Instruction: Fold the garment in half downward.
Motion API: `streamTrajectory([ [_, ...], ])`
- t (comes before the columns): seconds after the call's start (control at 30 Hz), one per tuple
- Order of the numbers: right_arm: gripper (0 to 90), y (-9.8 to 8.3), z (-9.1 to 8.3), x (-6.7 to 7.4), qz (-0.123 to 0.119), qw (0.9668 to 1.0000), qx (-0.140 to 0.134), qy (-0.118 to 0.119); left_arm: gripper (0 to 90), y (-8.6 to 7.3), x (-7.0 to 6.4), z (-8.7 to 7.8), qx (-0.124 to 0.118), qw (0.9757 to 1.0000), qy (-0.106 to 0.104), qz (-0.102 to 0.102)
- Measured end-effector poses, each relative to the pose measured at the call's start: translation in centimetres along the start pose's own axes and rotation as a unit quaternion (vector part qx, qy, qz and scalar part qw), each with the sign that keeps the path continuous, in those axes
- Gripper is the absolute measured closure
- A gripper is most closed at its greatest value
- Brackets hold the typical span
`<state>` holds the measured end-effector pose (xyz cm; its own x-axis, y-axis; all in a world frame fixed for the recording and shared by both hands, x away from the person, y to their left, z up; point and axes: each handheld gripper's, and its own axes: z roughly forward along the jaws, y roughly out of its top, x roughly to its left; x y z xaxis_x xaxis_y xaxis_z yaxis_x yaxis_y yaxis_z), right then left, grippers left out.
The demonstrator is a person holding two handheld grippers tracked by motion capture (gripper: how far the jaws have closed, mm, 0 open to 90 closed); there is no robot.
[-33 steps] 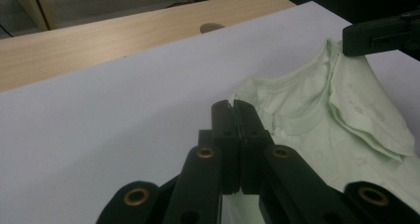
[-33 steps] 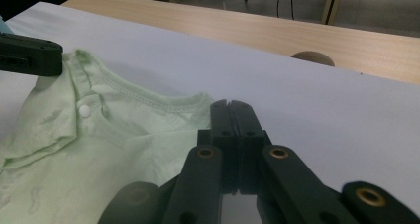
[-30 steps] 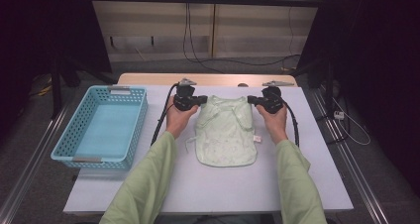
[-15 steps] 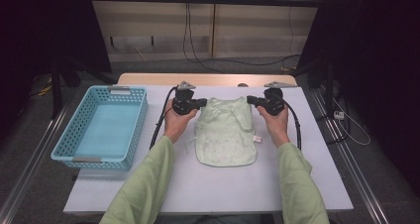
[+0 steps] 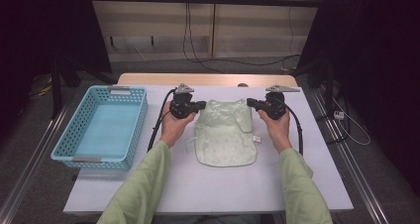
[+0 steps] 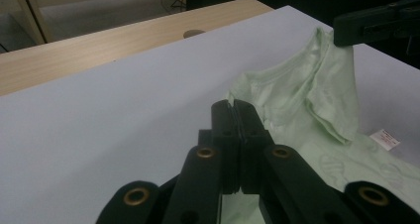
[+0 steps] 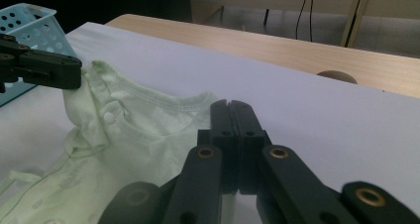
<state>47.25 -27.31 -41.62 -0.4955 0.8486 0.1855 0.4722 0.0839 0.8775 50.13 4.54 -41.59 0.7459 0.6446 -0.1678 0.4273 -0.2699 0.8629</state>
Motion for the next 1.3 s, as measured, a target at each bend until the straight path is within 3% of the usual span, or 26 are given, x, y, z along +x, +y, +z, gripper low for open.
streamTrajectory([
  [0.5,90.0,-0.8,-1.8,1.1,-0.008,0.9998,-0.01,0.016,89.3,-0.2,-1.6,-1.1,-0.004,0.9998,-0.016,0.015],
  [0.87,90.0,-1.1,-2.7,2.3,-0.032,0.9991,-0.002,0.028,89.4,-0.8,-2.6,-2.0,-0.003,0.9996,-0.015,0.023],
  [1.3,90.0,-1.9,-3.6,3.1,-0.042,0.9982,0.006,0.041,89.3,-1.4,-4.0,-2.6,0.002,0.9989,-0.033,0.032],
])
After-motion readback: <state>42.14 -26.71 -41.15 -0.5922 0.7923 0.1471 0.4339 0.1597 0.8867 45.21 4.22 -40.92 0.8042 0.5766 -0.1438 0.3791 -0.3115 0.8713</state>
